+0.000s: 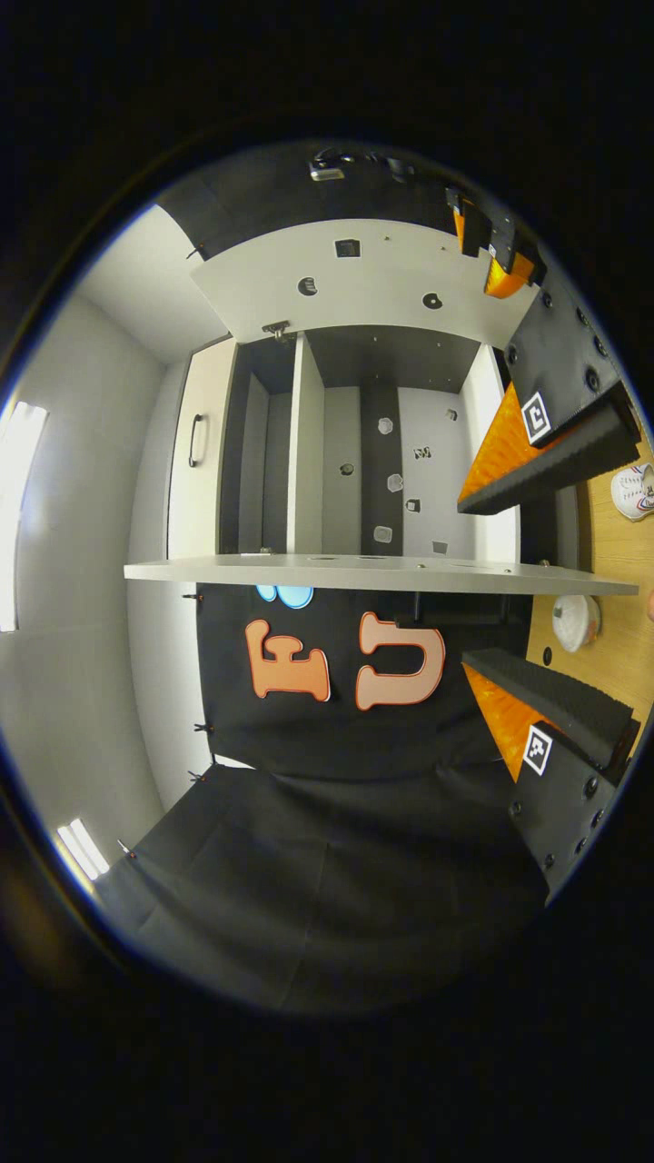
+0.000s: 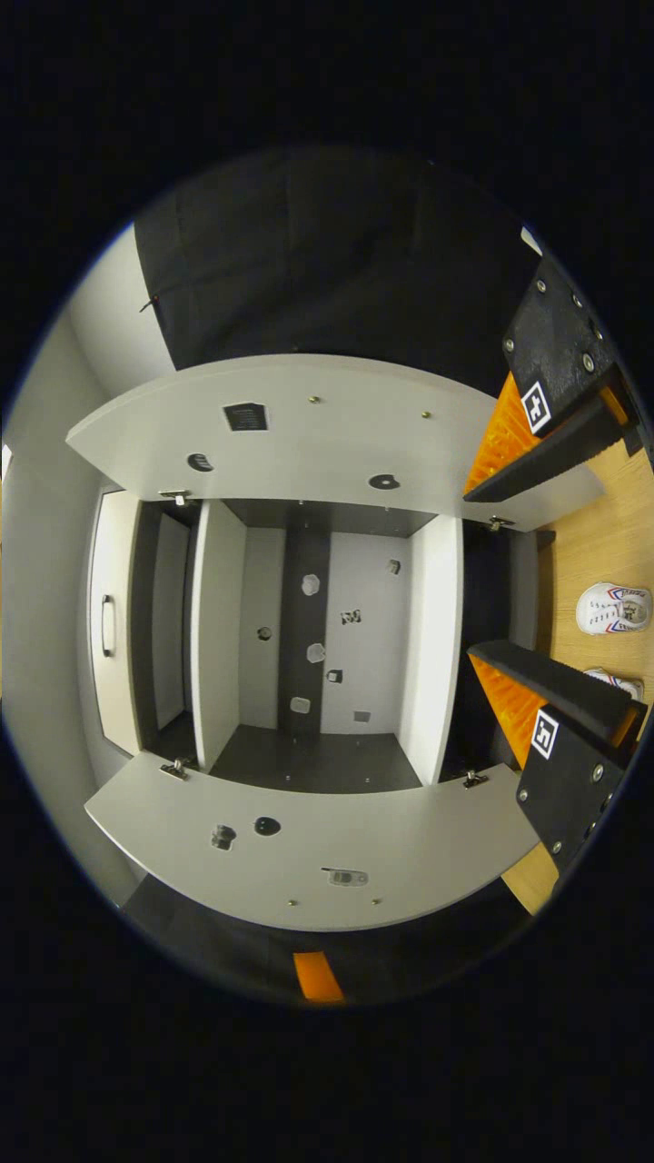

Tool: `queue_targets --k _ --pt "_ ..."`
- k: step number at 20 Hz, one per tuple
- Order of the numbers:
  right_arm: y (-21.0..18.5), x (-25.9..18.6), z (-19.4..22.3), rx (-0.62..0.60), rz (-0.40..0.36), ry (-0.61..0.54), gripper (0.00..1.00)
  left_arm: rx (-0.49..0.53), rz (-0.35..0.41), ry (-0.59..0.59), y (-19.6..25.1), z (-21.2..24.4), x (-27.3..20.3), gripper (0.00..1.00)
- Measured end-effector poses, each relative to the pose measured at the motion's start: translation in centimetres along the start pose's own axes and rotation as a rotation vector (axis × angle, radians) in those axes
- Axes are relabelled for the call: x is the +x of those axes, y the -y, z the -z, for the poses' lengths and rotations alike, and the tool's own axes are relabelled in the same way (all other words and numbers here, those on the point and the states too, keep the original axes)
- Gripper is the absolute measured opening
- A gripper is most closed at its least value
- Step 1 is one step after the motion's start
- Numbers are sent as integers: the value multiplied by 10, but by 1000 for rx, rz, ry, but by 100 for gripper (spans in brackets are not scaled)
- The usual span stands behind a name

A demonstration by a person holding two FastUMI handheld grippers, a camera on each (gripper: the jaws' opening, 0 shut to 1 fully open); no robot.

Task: Grab one shoe with the right hand and put it into the shoe cabinet, grab the other shoe with the left hand and put it into the shoe cabinet; then close the right door with the right hand and the left door with the left hand.

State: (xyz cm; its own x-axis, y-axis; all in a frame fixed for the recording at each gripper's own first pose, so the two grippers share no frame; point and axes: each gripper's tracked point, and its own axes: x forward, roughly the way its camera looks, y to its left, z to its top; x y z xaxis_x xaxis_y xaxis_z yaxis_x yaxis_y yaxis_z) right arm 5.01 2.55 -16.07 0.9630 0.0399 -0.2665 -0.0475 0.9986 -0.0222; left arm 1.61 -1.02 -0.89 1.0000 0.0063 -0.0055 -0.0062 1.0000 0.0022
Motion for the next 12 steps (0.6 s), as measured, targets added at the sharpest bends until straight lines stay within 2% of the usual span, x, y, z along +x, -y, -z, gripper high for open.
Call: queue_targets --k 2,5,7,12 --pt "1 16 48 -2 2 -87 94 1 0 -6 0 2 1 94" --pt "3 39 126 -37 5 -210 94 8 -9 -9 -4 2 0 99" --pt "8 45 175 -48 11 -291 94 8 -14 -13 -5 4 0 94" --pt "1 51 286 -12 -13 -488 94 25 -21 -49 -6 16 2 96"
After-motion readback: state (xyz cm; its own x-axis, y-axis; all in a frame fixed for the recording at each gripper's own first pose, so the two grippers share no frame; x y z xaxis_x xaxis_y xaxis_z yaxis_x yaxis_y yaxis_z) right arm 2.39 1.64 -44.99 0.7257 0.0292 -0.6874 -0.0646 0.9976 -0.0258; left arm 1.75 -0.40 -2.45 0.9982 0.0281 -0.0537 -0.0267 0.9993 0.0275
